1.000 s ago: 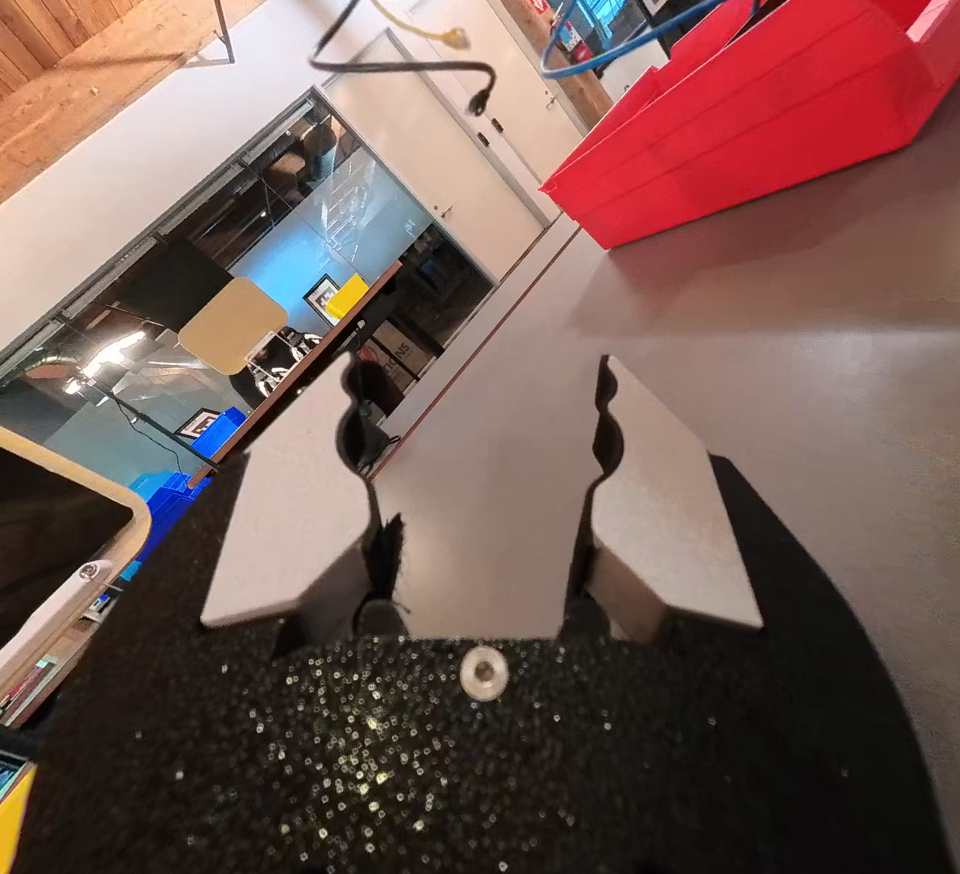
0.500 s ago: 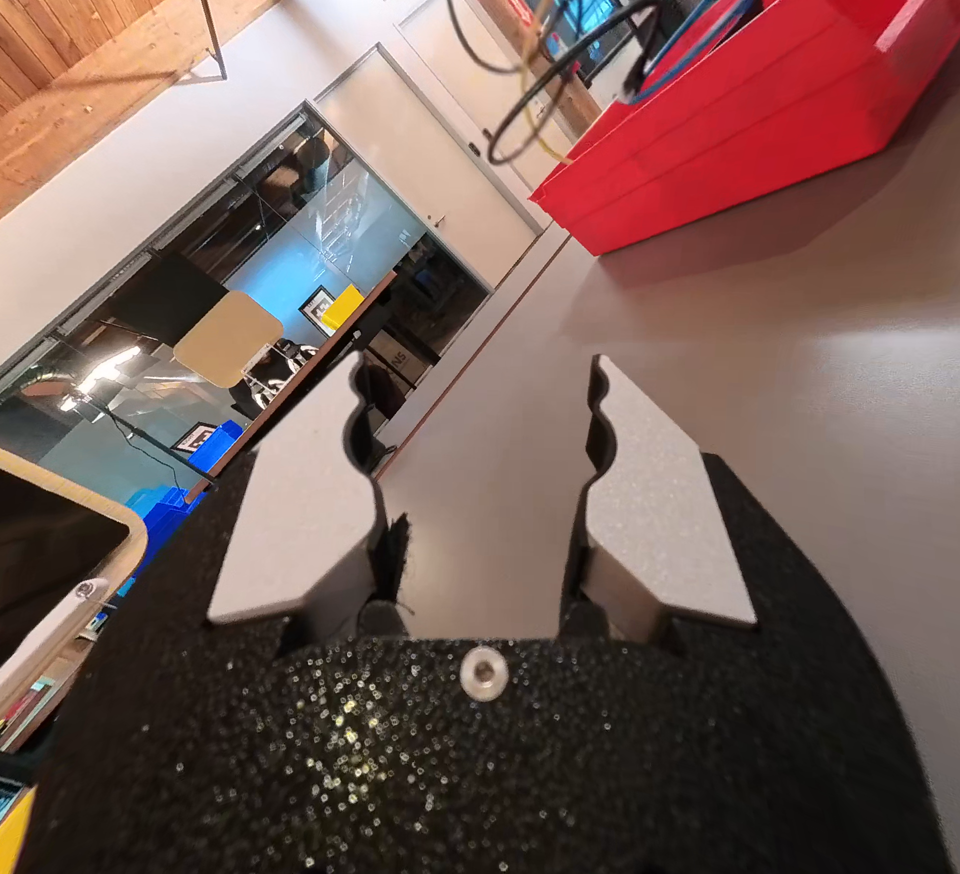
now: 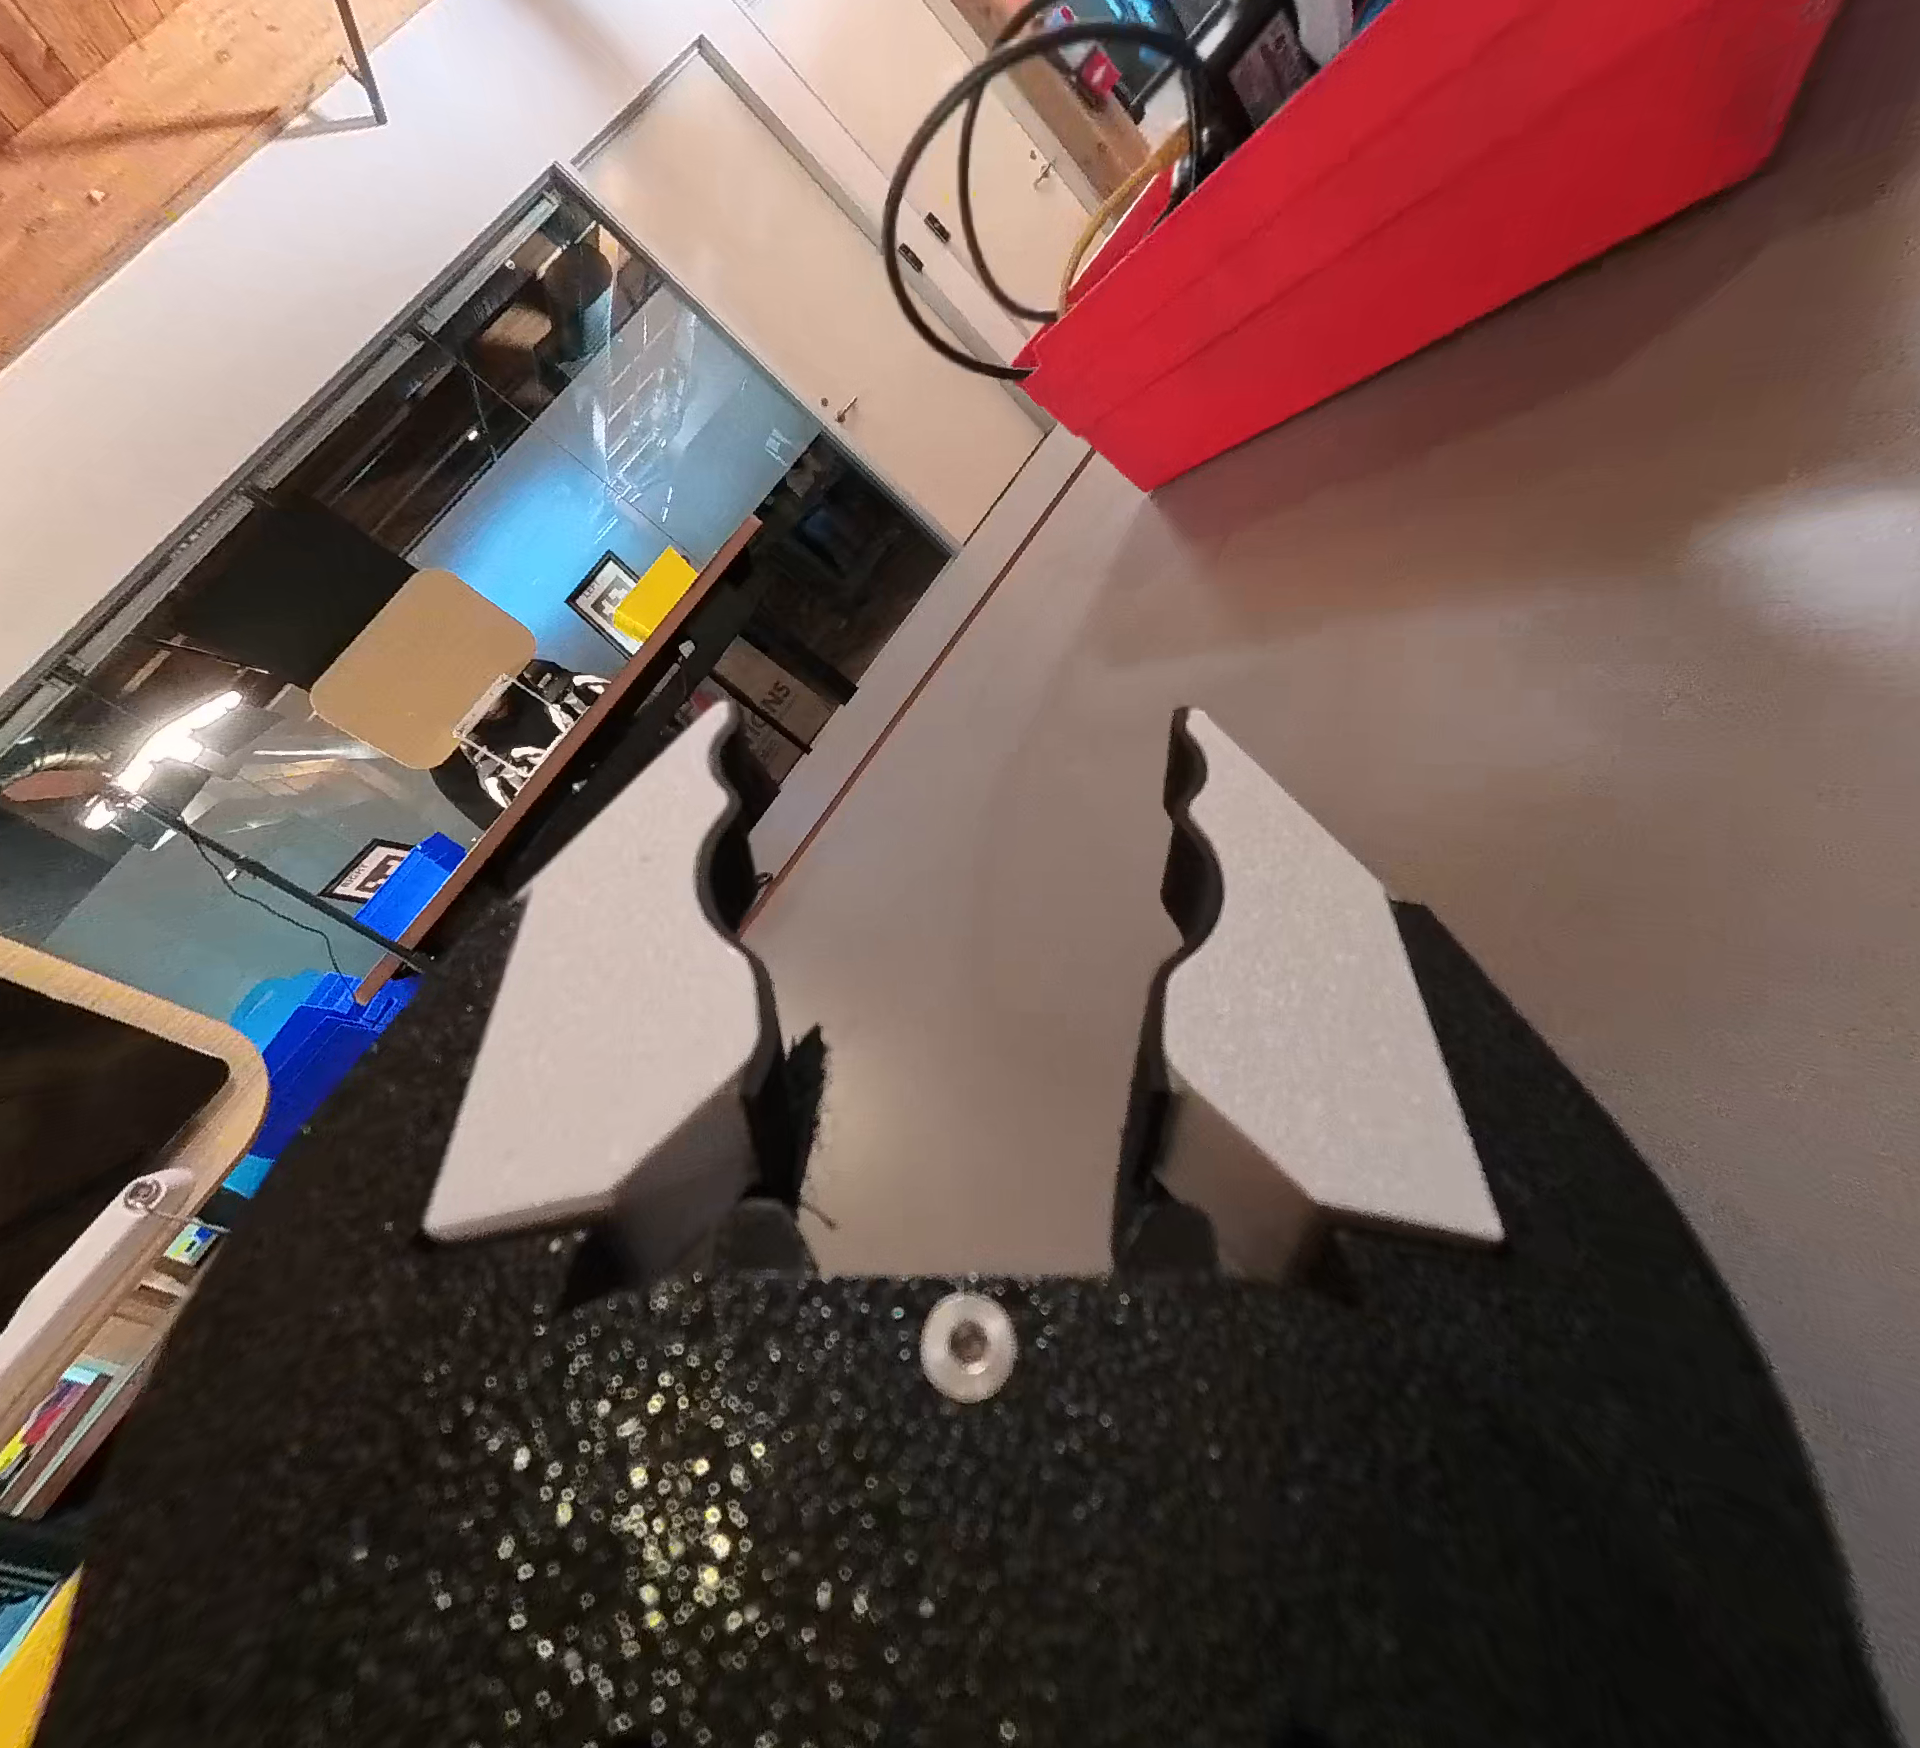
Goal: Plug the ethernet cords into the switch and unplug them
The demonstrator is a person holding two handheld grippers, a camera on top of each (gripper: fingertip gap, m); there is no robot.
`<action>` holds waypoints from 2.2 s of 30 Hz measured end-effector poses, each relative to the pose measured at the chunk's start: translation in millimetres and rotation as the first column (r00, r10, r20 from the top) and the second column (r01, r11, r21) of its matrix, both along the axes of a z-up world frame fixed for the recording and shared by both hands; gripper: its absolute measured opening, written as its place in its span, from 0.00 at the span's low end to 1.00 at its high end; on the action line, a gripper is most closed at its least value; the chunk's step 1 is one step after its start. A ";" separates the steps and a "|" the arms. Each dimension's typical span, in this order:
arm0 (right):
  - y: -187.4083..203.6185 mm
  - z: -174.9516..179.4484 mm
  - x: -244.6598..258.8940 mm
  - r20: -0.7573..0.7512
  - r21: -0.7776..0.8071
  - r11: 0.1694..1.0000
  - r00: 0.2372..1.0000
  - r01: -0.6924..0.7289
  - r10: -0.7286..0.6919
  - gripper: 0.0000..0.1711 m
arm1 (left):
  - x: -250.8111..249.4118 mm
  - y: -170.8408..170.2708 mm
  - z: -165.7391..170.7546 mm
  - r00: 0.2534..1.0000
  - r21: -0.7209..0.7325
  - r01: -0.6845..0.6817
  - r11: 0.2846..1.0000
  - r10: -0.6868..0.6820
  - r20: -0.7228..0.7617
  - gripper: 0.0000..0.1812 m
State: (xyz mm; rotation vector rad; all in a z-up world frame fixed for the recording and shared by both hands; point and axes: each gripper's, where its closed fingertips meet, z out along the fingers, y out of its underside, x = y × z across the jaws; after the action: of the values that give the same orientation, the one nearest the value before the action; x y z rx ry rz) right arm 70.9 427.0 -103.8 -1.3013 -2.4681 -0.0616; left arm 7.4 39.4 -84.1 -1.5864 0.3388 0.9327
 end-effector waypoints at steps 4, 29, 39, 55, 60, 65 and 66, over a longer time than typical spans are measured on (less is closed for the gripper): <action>1.8 5.2 -3.7 0.013 0.013 0.997 0.997 0.073 -0.073 0.21 | -0.5 1.1 -0.5 1.000 -0.002 0.001 1.000 -0.001 0.004 0.44; -35.5 -25.3 -45.2 0.192 -0.072 0.997 0.981 -0.004 0.018 0.15 | 2.8 13.0 -6.6 1.000 -0.040 0.020 0.999 -0.020 0.000 0.42; -38.2 -31.4 -58.6 0.179 -0.158 0.970 0.971 0.185 -0.156 0.24 | 2.6 12.7 -5.3 1.000 -0.039 0.013 0.999 -0.013 -0.011 0.43; -26.8 162.0 28.5 -0.898 -0.360 0.875 0.133 0.324 -0.418 0.58 | -20.5 -5.6 22.8 0.972 0.025 -0.224 0.974 0.222 0.077 0.61; -36.5 89.3 71.0 -0.763 -0.566 0.705 0.052 0.427 -0.644 0.81 | -47.7 -33.1 23.0 0.887 -0.103 -0.361 0.927 0.376 0.269 0.81; -31.2 34.6 84.3 -0.601 -0.572 0.599 0.210 0.560 -0.771 0.84 | -89.3 -104.1 5.8 0.647 -0.219 -0.538 0.814 0.565 0.512 0.84; -31.3 28.3 86.1 -0.584 -0.570 0.587 0.220 0.574 -0.782 0.80 | -98.5 -120.8 -4.1 0.576 -0.279 -0.576 0.768 0.624 0.529 0.84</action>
State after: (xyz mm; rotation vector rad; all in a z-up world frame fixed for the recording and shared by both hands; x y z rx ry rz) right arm 157.0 395.8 -75.5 -1.8889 -0.9749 0.5228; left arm -91.1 -81.4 -88.2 -2.0204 -0.6843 0.8501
